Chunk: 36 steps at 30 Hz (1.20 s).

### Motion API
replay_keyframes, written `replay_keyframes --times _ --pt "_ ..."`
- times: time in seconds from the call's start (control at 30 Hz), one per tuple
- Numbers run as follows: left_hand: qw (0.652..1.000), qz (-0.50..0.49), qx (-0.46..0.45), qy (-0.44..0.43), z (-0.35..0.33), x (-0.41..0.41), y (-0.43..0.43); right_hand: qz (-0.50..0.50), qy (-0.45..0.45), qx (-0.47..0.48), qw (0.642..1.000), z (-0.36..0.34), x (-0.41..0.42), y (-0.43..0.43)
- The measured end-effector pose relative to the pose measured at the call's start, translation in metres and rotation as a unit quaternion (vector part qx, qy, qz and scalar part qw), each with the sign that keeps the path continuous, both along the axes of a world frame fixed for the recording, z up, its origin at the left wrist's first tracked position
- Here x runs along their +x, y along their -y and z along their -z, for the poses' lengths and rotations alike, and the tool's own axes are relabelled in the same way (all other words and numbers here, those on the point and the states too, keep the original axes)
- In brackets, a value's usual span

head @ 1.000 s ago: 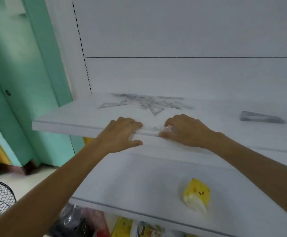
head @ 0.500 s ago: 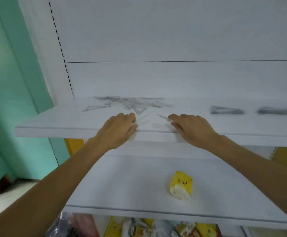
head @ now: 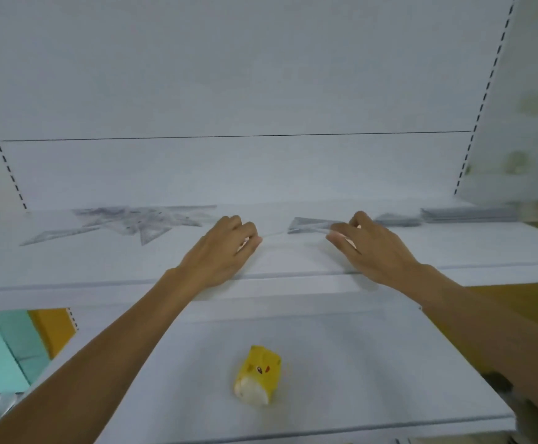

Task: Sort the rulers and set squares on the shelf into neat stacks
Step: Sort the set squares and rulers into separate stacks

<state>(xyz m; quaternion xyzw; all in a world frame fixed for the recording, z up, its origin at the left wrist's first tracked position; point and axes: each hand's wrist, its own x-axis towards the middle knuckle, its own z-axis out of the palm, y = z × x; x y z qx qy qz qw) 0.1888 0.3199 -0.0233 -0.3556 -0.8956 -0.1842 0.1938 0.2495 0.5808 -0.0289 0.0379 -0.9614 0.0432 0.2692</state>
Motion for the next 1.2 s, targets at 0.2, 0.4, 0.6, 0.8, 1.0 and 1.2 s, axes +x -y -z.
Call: replay_keyframes --times 0.2,0.4,0.6,0.8,1.0,1.2 --pt "0.998 0.032 0.047 -0.02 0.007 -0.011 -0.093 -0.004 0.012 -0.001 1.0 0.001 -0.003 -0.11" --pt "0.997 0.059 0.045 0.0 0.01 -0.016 -0.16 0.0 0.021 0.003 1.0 0.0 -0.016 -0.176" --pt "0.997 0.051 0.05 -0.012 0.015 -0.025 -0.186 -0.029 0.011 -0.039 0.999 -0.004 -0.037 -0.198" --pt "0.997 0.019 0.069 -0.018 0.014 -0.034 -0.18 -0.023 0.061 -0.065 0.996 -0.004 -0.07 -0.198" --pt "0.996 -0.021 0.082 -0.009 0.012 -0.046 -0.164 0.004 0.07 -0.044 0.997 0.0 -0.092 -0.183" --pt "0.996 -0.021 0.086 -0.021 0.007 -0.06 -0.151 0.052 0.11 -0.074 0.99 -0.002 -0.094 -0.186"
